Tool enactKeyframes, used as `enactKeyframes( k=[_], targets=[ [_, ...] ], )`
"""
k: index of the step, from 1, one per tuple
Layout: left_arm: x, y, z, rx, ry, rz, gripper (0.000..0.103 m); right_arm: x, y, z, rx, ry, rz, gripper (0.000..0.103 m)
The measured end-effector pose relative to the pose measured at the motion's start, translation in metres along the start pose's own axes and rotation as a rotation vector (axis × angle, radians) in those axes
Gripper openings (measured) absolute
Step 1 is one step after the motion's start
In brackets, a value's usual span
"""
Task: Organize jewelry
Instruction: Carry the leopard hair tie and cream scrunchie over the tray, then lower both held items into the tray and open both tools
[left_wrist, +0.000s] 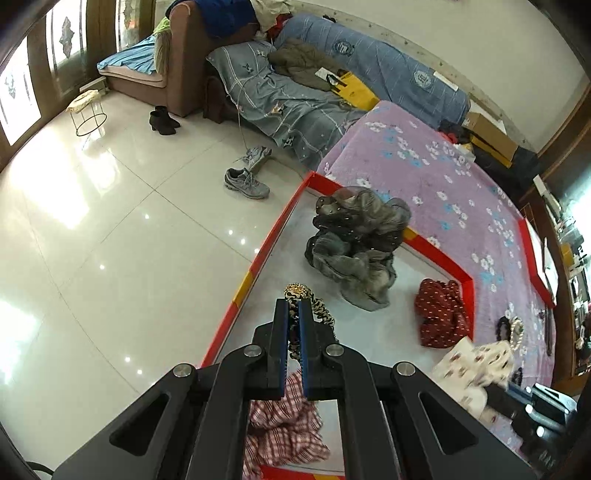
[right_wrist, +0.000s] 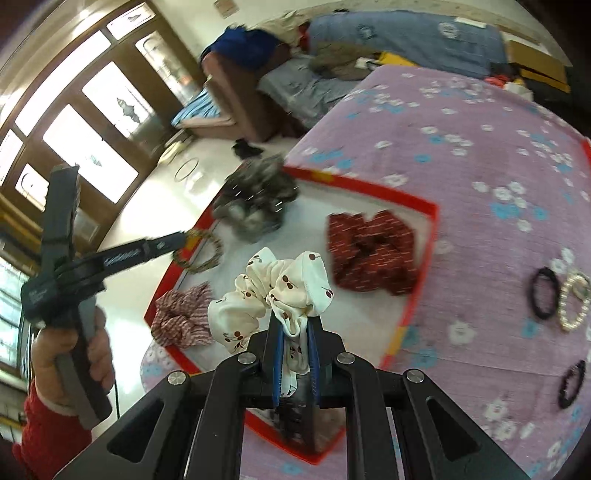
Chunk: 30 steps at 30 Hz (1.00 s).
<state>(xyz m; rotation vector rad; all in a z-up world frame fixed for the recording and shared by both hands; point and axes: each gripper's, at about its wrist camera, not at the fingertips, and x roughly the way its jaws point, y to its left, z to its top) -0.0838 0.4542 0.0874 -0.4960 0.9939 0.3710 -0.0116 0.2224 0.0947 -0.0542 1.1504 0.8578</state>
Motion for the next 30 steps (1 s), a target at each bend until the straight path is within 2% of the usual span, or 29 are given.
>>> enactKeyframes(
  k=[6,13,22,25,27,30],
  targets=[
    [0.013,-0.001,0.004,0.032,0.026,0.022,0.005,0.026,0.029,-0.009,-0.075,0.081,0.068,0.014],
    [0.019,-0.002,0.008,0.056,0.028,0.047,0.005,0.057,0.05,-0.028,-0.139,0.173,0.084,0.014],
    [0.014,-0.011,0.007,0.073,0.02,0.06,0.006,0.068,0.059,-0.035,-0.168,0.175,0.058,0.017],
    [0.007,-0.015,0.007,0.087,0.021,0.058,0.009,0.066,0.062,-0.036,-0.168,0.162,0.057,0.027],
    [-0.003,-0.018,0.007,0.092,0.006,0.057,0.019,0.062,0.065,-0.039,-0.169,0.145,0.059,0.037],
    [-0.021,-0.021,0.007,0.094,-0.029,0.055,0.03,0.053,0.068,-0.039,-0.176,0.115,0.06,0.043]
  ],
)
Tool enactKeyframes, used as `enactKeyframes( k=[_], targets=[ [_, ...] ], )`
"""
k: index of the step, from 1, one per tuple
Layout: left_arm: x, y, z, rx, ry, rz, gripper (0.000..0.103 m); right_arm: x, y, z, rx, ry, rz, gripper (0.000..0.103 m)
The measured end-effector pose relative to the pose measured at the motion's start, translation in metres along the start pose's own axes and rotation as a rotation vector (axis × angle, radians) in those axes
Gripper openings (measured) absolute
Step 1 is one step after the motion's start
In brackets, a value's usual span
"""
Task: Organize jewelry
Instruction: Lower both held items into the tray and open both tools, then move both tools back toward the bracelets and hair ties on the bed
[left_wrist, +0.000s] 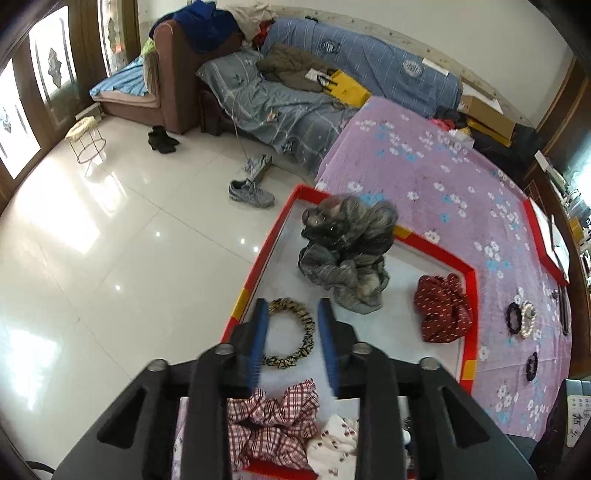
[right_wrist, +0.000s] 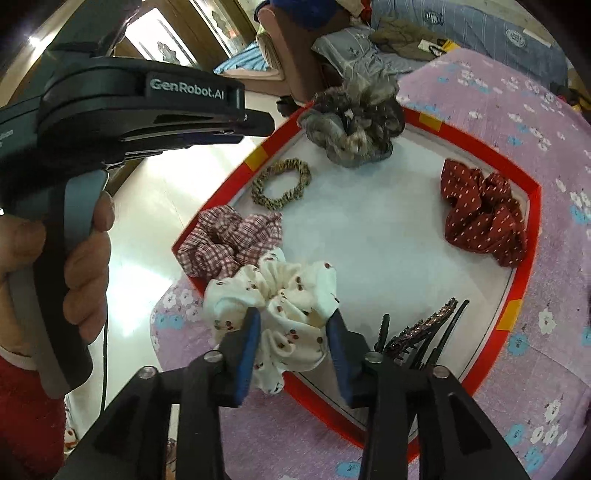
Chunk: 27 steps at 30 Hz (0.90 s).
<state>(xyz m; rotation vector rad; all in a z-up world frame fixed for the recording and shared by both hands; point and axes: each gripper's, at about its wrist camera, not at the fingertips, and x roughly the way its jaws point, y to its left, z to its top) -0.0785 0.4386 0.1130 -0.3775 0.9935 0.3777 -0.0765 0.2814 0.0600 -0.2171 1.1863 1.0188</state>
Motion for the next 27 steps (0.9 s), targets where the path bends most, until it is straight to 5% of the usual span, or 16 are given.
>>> enactKeyframes(
  k=[8,14,27],
  targets=[
    [-0.042,-0.003,0.002,-0.045,-0.076,-0.012,0.033,-0.036,-0.002,-0.011,-0.011,-0.086,-0.023,0.045],
    [-0.067,-0.016,-0.009,-0.042,-0.132,0.01,0.055,-0.064,-0.015,-0.024,0.015,-0.137,-0.091,0.048],
    [-0.084,-0.08,-0.033,0.108,-0.151,-0.031,0.06,-0.13,-0.104,-0.096,0.334,-0.229,-0.23,0.052]
  ],
)
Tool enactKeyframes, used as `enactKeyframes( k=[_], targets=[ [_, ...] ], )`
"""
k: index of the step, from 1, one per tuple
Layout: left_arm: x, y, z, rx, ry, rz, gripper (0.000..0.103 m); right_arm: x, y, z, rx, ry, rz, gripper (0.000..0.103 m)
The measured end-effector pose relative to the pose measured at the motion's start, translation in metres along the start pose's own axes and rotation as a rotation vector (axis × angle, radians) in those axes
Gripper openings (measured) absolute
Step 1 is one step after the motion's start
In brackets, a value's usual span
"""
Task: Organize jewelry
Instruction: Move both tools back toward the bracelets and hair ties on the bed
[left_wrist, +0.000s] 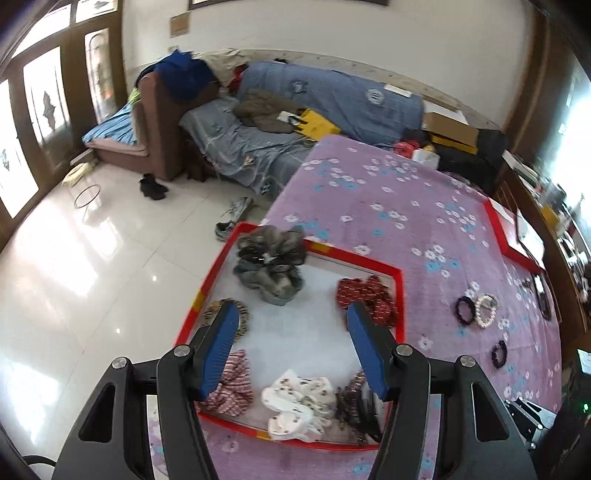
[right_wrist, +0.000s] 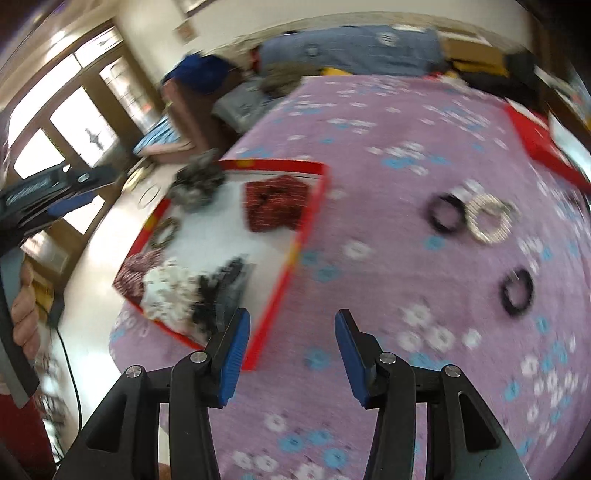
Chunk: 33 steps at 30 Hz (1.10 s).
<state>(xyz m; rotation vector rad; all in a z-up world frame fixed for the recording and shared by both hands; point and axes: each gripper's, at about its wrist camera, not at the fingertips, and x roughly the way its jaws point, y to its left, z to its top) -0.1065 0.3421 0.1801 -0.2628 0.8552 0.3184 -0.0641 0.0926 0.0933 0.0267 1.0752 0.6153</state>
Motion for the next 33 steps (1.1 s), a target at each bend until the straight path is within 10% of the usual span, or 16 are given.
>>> enactKeyframes(
  k=[15,33],
  targets=[
    [0.019,-0.077,-0.022,0.143,0.085,-0.126,0.06,-0.036,-0.124,-0.056,0.383,-0.029,-0.124,0.052],
    [0.064,-0.185,-0.035,0.266,0.156,-0.158,0.06,-0.037,-0.197,-0.045,0.384,-0.013,-0.156,0.052]
  ],
)
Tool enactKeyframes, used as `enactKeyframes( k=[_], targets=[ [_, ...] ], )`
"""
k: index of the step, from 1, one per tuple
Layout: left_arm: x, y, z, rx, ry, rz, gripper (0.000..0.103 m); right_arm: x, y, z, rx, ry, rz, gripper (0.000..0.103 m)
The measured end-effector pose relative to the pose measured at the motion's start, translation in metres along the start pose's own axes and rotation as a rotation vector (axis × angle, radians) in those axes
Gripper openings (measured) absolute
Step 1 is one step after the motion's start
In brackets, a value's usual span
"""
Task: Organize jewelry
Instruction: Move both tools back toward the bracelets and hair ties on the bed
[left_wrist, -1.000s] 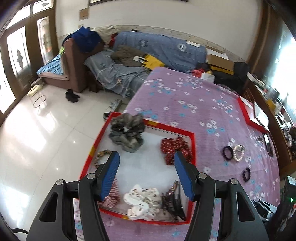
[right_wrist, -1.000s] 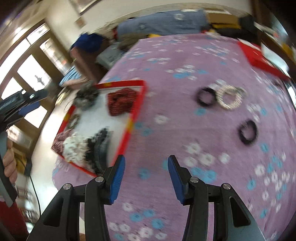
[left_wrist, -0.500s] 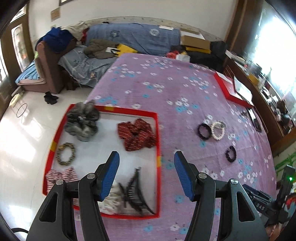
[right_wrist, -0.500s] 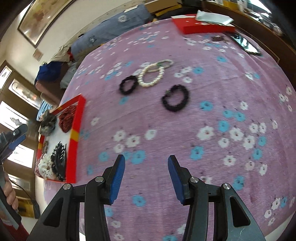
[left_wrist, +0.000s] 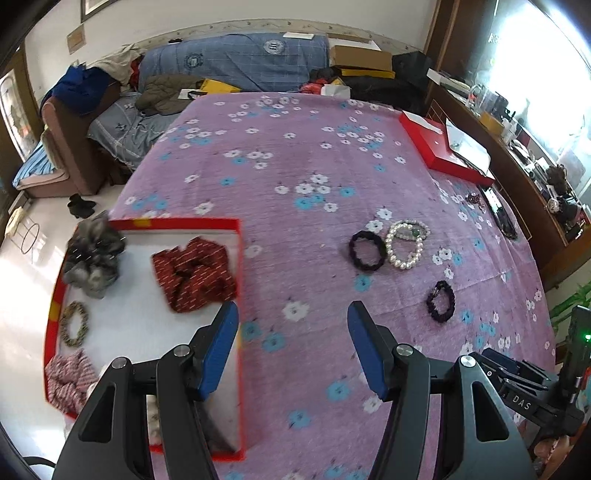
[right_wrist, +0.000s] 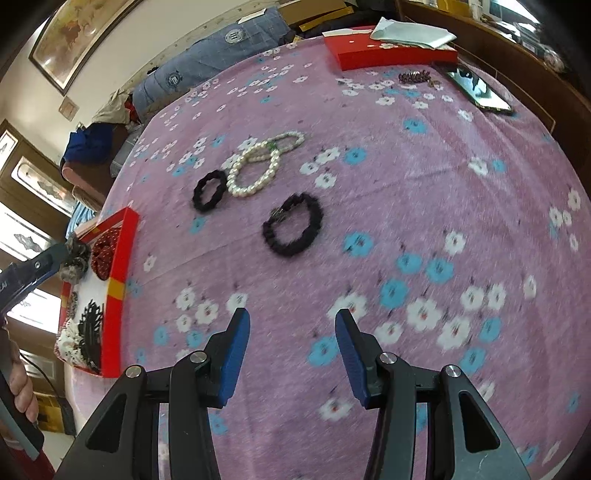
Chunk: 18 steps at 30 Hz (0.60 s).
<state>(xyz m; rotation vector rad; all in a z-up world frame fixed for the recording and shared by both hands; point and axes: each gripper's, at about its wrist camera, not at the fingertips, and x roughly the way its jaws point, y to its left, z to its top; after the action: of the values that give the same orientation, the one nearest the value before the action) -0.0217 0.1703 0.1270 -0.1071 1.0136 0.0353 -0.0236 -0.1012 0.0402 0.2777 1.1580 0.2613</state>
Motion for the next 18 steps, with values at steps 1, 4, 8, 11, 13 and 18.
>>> enactKeyframes(
  k=[1,4,8,11,13,18],
  targets=[
    [0.005,-0.005,0.003,0.009,0.001,0.001,0.06,0.002,-0.003,0.005,-0.008,0.0,-0.002,0.052],
    [0.027,-0.02,0.015,0.034,0.01,-0.005,0.06,0.006,-0.009,0.018,-0.022,0.001,-0.001,0.052],
    [0.057,-0.034,0.027,0.04,0.049,-0.025,0.06,0.012,-0.011,0.039,-0.051,-0.011,0.008,0.052],
    [0.075,-0.043,0.033,0.043,0.059,-0.041,0.053,0.018,-0.009,0.055,-0.079,-0.021,0.022,0.052],
    [0.089,-0.049,0.038,0.05,0.067,-0.046,0.051,0.025,-0.005,0.068,-0.1,-0.021,0.037,0.052],
    [0.121,-0.058,0.046,0.05,0.106,-0.041,0.036,0.047,0.006,0.093,-0.138,0.009,0.083,0.045]
  ],
)
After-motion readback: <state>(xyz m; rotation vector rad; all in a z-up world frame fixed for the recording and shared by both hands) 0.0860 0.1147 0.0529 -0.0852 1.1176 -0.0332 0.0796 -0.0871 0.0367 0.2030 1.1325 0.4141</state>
